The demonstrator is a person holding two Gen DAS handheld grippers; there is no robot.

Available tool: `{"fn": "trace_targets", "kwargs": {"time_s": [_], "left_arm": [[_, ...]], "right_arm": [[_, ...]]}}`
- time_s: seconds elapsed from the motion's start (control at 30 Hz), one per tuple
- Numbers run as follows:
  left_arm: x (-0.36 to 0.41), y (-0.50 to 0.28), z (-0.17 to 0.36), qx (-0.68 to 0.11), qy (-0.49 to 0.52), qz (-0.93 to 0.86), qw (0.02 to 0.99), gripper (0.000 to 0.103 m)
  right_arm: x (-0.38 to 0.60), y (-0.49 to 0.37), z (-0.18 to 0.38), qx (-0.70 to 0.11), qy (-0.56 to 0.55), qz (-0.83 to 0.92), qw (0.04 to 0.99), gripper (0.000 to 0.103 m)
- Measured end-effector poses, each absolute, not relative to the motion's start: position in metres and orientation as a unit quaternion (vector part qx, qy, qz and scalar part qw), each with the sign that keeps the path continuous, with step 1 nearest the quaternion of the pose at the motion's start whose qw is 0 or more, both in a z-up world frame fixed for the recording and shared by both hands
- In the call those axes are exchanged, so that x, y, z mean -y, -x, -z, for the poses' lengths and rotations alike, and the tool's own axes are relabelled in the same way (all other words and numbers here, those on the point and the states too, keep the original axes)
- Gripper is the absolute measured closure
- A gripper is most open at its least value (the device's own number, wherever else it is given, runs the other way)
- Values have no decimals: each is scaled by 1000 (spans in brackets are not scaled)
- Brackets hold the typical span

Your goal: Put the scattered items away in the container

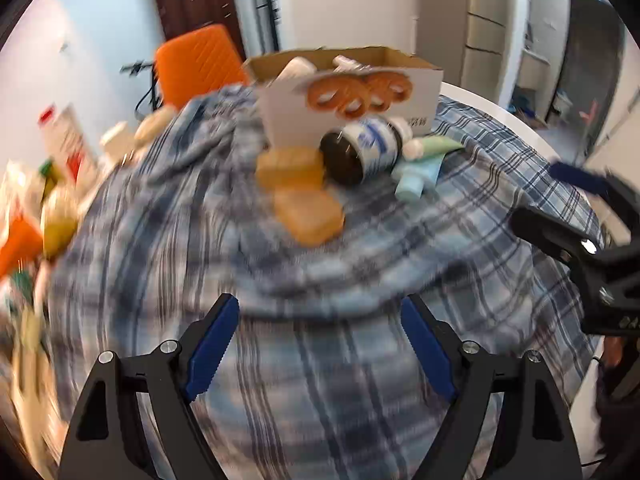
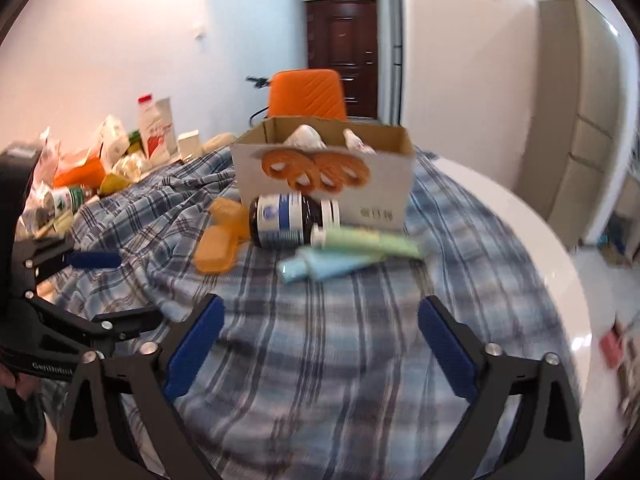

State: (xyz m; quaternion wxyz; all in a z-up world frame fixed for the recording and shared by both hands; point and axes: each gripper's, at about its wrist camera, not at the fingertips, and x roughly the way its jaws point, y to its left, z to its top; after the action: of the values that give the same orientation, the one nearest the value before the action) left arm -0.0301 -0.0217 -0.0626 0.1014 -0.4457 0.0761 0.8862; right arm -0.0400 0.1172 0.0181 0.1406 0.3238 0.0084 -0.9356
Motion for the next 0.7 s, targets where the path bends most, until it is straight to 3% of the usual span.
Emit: {"fn": "trace_targets", "kwargs": {"time_s": [0.13, 0.33, 0.43, 0.6, 0.7], "left_arm": [[24, 11, 65, -66, 443, -889, 94, 18], [22, -2, 56, -32, 426, -900, 83, 18], [19, -10, 51, -45, 406, -911, 56, 18], [23, -22, 35, -4, 349, -935, 56, 18], [18, -26, 34, -9, 363, -929, 71, 18]], "right_arm": [[-117, 18, -11, 23, -337, 932, 132, 2], [-107, -1, -18, -24, -315, 945, 80, 2], [-116, -12, -27, 6, -277, 957, 85, 2], [-127, -25, -40, 42, -216, 973, 74, 1], [-129, -26, -40, 36, -219, 973, 71, 1]]}}
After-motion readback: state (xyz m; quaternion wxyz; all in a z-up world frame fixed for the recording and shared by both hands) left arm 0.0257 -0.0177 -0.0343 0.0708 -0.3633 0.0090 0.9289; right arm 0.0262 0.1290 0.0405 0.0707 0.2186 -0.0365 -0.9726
